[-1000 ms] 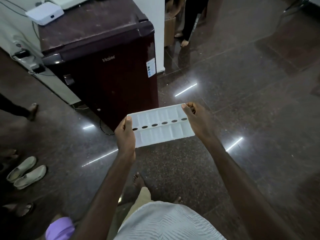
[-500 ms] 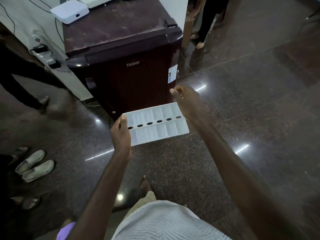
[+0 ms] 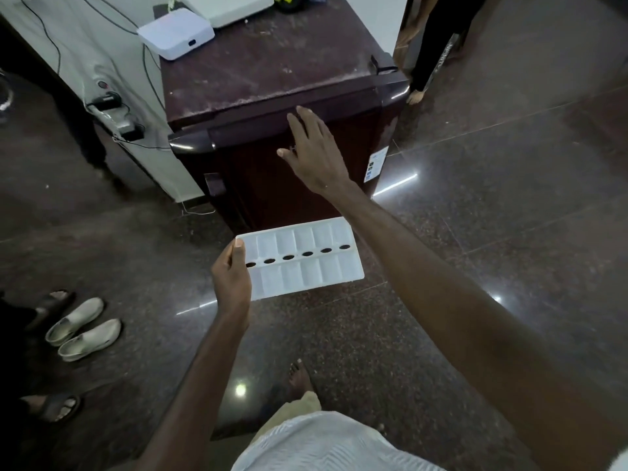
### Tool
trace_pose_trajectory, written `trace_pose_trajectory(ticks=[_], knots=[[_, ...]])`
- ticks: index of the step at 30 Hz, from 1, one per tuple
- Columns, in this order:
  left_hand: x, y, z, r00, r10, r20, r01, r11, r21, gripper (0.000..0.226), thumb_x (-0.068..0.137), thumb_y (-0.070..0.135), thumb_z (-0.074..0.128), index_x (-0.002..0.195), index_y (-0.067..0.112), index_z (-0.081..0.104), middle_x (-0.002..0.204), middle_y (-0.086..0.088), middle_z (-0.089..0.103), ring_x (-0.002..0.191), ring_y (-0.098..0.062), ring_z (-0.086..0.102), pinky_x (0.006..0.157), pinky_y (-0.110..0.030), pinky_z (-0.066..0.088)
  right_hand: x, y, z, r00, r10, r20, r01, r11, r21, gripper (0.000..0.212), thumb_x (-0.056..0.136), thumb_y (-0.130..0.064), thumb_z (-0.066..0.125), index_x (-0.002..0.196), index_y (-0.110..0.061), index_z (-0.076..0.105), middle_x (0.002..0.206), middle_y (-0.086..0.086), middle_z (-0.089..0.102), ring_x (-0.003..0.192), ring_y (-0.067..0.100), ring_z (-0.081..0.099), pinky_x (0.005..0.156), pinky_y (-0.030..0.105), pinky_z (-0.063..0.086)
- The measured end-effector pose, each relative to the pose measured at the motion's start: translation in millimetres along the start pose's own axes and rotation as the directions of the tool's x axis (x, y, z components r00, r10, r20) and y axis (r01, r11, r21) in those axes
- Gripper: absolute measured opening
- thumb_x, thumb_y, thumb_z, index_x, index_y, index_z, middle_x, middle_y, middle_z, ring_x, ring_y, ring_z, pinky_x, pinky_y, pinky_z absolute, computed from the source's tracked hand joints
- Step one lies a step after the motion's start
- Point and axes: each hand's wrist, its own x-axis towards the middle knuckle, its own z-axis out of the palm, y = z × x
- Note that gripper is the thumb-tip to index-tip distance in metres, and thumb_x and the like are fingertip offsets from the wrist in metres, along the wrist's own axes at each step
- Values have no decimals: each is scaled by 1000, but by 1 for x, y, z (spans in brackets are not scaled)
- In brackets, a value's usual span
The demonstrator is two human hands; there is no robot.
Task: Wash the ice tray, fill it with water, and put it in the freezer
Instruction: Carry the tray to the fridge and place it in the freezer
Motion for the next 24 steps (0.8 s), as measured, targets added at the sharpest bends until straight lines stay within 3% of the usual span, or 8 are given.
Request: trace_pose_trajectory(ticks=[3,9,14,18,24], knots=[[14,1,-11,1000,-8,-19,9,1000,13,30,108,40,50,109,22,75,98,2,77,92,-18,74,77,-38,60,27,-11,10,997,-74,22,76,991,-114,78,104,-55,45,163,-10,21,173,11,13,160,30,7,130,45,9],[30,11,-31,996,-14,-83,15,1000,14,28,109,38,49,113,22,72,97,5,75,88,-14,72,70,-30,57,70,-27,30,977,-133,169,165,968,-187,82,104,-65,32,165,-14,11,174,6,6,161,30,-1,131,47,3],[35,12,-43,994,-34,-107,35,999,4,31,108,40,49,115,21,72,99,3,75,89,-17,72,73,-34,58,78,-26,33,968,-152,201,183,972,-145,85,102,-70,29,165,-14,15,173,5,13,161,28,2,130,47,0],[35,14,-45,995,-27,-101,26,1000,-10,27,109,39,49,105,24,72,97,3,74,86,-14,71,68,-29,55,80,-27,33,967,-149,206,181,972,-150,85,101,-71,31,164,-14,21,171,5,21,160,28,9,130,50,3],[32,20,-48,993,-60,-103,57,998,-36,30,107,43,51,108,25,74,104,-6,77,95,-26,74,78,-44,61,77,-24,34,975,-161,156,187,968,-166,83,100,-71,33,162,-15,27,168,6,29,156,27,21,129,50,10]])
